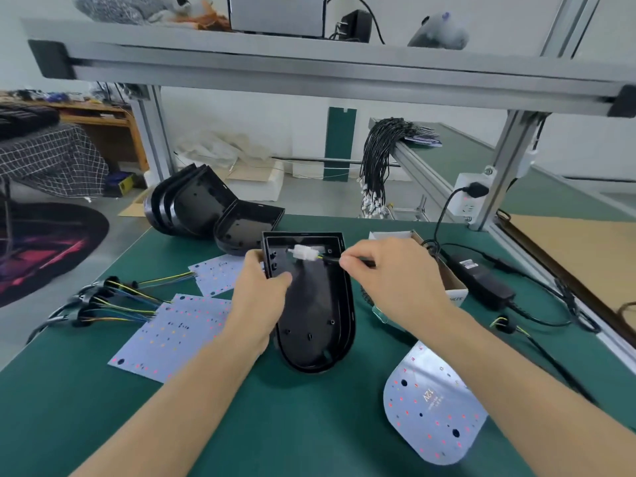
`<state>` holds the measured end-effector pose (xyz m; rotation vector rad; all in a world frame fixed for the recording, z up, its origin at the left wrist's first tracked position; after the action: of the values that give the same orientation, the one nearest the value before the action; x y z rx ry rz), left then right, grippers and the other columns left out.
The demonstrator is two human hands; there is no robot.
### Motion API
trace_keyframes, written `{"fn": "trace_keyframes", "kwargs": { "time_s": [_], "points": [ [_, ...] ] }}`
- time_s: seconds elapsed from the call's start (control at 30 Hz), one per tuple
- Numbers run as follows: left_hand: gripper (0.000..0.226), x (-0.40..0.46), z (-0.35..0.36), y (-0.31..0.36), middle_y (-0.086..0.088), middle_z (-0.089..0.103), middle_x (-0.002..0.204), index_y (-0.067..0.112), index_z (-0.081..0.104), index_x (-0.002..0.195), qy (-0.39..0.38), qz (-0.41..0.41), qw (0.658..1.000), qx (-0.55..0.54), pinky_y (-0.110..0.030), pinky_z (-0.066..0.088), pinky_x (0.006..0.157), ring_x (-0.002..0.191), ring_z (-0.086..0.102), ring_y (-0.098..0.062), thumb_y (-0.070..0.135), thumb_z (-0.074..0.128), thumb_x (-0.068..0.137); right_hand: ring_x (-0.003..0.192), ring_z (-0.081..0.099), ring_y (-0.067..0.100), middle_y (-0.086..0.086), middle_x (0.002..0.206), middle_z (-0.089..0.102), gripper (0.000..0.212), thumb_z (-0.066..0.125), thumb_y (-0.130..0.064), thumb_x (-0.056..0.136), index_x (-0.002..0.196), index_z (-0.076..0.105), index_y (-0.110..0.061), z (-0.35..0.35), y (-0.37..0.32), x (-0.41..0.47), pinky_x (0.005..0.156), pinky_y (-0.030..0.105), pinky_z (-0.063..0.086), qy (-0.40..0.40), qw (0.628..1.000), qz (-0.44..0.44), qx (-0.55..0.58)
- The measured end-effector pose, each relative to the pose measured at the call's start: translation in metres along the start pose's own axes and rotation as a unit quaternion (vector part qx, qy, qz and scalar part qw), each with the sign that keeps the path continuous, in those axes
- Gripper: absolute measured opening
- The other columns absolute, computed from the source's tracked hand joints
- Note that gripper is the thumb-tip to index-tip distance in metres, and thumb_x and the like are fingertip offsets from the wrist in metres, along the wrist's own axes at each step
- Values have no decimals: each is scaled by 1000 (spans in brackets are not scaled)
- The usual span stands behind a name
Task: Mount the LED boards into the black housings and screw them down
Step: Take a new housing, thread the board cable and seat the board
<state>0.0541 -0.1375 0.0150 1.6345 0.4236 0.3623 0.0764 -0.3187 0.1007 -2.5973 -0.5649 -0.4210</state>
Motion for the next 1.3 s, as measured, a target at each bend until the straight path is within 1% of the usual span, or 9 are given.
{"fn": "trace_keyframes", "kwargs": {
  "time_s": [0.27, 0.4, 0.53, 0.73, 0.87, 1.0, 1.13, 1.2, 1.3],
  "points": [
    [54, -24, 5, 46, -4, 60, 83, 24, 32, 140, 78, 164, 964, 193, -44, 47, 77, 84, 55, -34, 3, 47, 93, 72, 56, 28, 2, 71, 63, 29, 49, -35, 89, 74, 63, -15, -21, -35, 2, 61, 32, 45, 40, 997, -35, -53],
    [48, -26, 2, 55, -4, 66, 97, 23, 41, 133, 96, 178, 968, 149, -45, 48, 83, 90, 57, -32, 0, 48, 92, 54, 43, 24, 2, 53, 45, 37, 52, -32, 88, 61, 51, -7, -38, -31, 10, 45, 25, 27, 56, 997, -11, -46],
    [42, -25, 5, 44, 13, 61, 85, 26, 44, 127, 80, 155, 977, 119, -34, 45, 76, 86, 58, -23, 2, 50, 93, 51, 30, 22, 3, 49, 31, 50, 53, -29, 93, 52, 30, -11, -37, -30, 14, 53, 36, 30, 62, 998, -18, 27],
    [45, -22, 1, 39, 22, 58, 85, 29, 44, 128, 87, 142, 982, 95, -31, 42, 75, 87, 58, -19, 3, 50, 92, 47, 28, 17, 17, 62, 64, 48, 56, -29, 90, 55, 43, 2, -17, -1, 16, 50, 30, 29, 14, 987, 62, 149],
    [42, -24, 9, 41, 4, 67, 86, 29, 46, 123, 71, 142, 985, 69, -38, 49, 78, 84, 61, -25, 5, 54, 90, 52, 31, 21, 3, 48, 34, 51, 53, -32, 94, 52, 31, -13, -33, -7, 14, 54, 33, 29, 145, 983, 46, 99],
    [34, -31, 10, 38, 5, 67, 84, 30, 48, 113, 73, 133, 988, 35, -39, 50, 74, 77, 60, -24, 8, 57, 90, 65, 54, 33, 3, 58, 53, 37, 50, -38, 97, 73, 60, -12, -23, -19, 5, 57, 33, 33, 181, 983, 4, 2],
    [22, -31, 11, 53, 13, 65, 78, 29, 51, 103, 86, 168, 982, 9, -38, 52, 72, 76, 62, -14, 13, 57, 91, 45, 57, 29, 5, 52, 60, 27, 61, -26, 87, 65, 60, -9, -37, -48, -10, 44, 26, 29, 290, 950, -89, -77],
    [24, -30, 24, 55, 11, 67, 77, 28, 55, 101, 54, 158, 986, -10, -35, 51, 69, 74, 62, -15, 8, 56, 88, 66, 65, 32, 7, 74, 68, 26, 49, -31, 97, 77, 52, -13, -14, -49, 1, 51, 31, 29, 184, 977, -75, -84],
    [32, -20, 31, 27, 4, 67, 75, 20, 60, 87, 31, 26, 992, -120, -30, 50, 68, 74, 58, -16, -9, 48, 82, 94, 61, 35, 12, 103, 66, 27, 39, -39, 100, 105, 45, -14, 28, -37, 12, 67, 38, 36, -8, 999, -35, -25]
  ]
}}
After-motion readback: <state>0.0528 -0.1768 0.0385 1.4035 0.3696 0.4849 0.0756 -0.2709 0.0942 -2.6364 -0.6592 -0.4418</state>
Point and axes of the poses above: each hand's wrist, its own x-axis towards the middle knuckle, its own z-axis out of the palm, y = z × x, the point moved 9 cm from there along x, towards the middle knuckle
